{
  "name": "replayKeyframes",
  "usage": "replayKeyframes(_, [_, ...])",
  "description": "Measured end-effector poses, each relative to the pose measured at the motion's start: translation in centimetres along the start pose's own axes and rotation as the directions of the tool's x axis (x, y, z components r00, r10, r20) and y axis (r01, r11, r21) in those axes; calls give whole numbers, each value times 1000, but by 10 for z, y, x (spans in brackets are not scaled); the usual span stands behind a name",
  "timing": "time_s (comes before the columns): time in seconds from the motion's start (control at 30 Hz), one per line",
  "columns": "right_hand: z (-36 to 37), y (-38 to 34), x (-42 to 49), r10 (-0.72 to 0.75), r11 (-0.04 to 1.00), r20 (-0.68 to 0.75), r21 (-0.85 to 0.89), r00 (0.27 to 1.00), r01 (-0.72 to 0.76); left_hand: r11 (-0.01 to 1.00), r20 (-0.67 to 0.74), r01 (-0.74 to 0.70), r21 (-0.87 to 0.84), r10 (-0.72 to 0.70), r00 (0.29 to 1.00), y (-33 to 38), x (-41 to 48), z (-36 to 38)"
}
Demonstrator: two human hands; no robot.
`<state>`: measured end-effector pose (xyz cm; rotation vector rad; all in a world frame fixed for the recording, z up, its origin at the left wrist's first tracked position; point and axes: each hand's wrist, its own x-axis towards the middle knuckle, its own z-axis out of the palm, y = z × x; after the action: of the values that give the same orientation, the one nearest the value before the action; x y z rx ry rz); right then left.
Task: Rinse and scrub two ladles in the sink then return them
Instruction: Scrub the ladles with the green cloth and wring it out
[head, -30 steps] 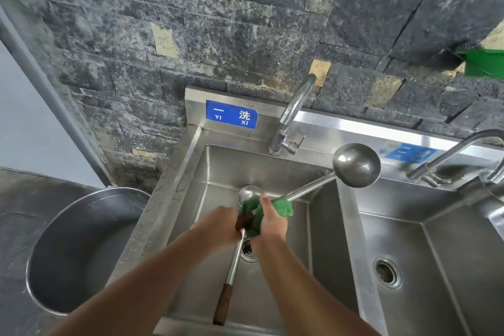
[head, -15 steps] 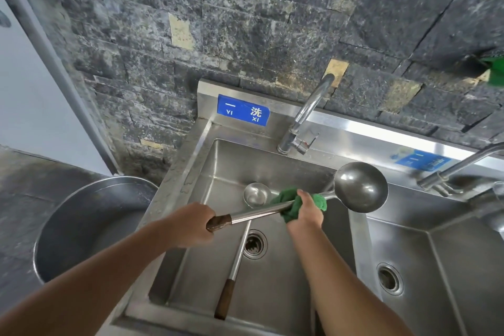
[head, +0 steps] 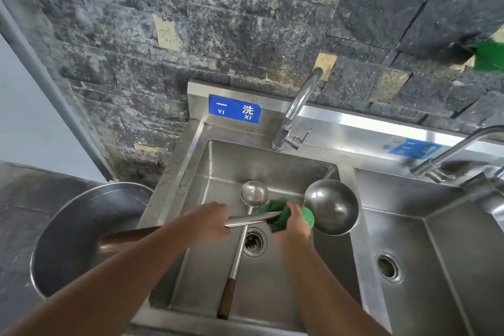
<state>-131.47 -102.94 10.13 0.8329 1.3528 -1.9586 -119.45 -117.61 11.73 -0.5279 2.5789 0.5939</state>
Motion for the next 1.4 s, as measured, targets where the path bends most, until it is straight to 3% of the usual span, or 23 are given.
replayKeyframes(0.17, [6, 34, -12, 67, 997, 152, -35, 986, -62, 949, 163, 67, -307, -17, 986, 40, 22, -5])
replayKeyframes(0.27, [-10, 21, -9, 81, 984, 194, -172, 978, -47, 908, 183, 66, -415, 12, 983, 39, 21, -1])
replayKeyframes(0.37, [-29, 2, -10, 113, 952, 154, -300, 982, -62, 954, 81, 44, -296, -21, 997, 40, 18, -2])
replayKeyframes(0.43, [-43, -9, -8, 106, 941, 211, -338, 972, -29, 985, 10, 27, -173, -26, 1000, 35, 19, -3])
replayKeyframes(0.57, [-57, -34, -6, 73, 963, 381, -268, 921, 34, 998, 14, 32, -56, -31, 999, 21, 16, -2])
replayKeyframes(0.67, [-47, -55, -8, -51, 941, 369, -295, 928, 169, 999, 32, 20, -43, -18, 999, 18, 11, 0])
replayKeyframes(0.7, [-43, -62, -5, -148, 857, 347, -423, 926, 295, 999, 37, 15, -48, -13, 999, 18, 10, -1])
replayKeyframes(0.77, [-38, -71, -1, -310, 519, 402, -688, 862, 508, 1000, 36, -5, -31, 6, 999, 20, 6, -4])
replayKeyframes(0.9, [-41, -60, 7, -353, 8, 548, -809, 758, 588, 999, -20, -38, 9, 38, 999, 23, 0, -10])
replayKeyframes(0.93, [-43, -52, 10, -395, -178, 604, -789, 692, 588, 999, -35, -48, 4, 48, 998, 25, -1, -11])
replayKeyframes(1.0, [-48, -39, 20, -516, -487, 709, -704, 480, 517, 997, -46, -72, -7, 71, 996, 28, -2, -12])
replayKeyframes(1.07, [-48, -39, 19, -627, -527, 705, -697, 331, 487, 996, -49, -90, -16, 89, 995, 30, -4, -14])
replayKeyframes(1.17, [-52, -49, 13, -700, -491, 684, -671, 208, 556, 995, -46, -95, 4, 95, 994, 27, -7, -18])
replayKeyframes(1.23, [-59, -53, 18, -631, -603, 766, -584, 123, 543, 995, -48, -102, 18, 102, 994, 25, -9, -19])
replayKeyframes(1.33, [-70, -47, 32, -443, -718, 883, -455, 159, 527, 993, -56, -111, 33, 112, 992, 28, -10, -17])
replayKeyframes(1.4, [-75, -37, 37, -399, -693, 892, -444, 210, 568, 993, -73, -111, 32, 113, 991, 31, -9, -14])
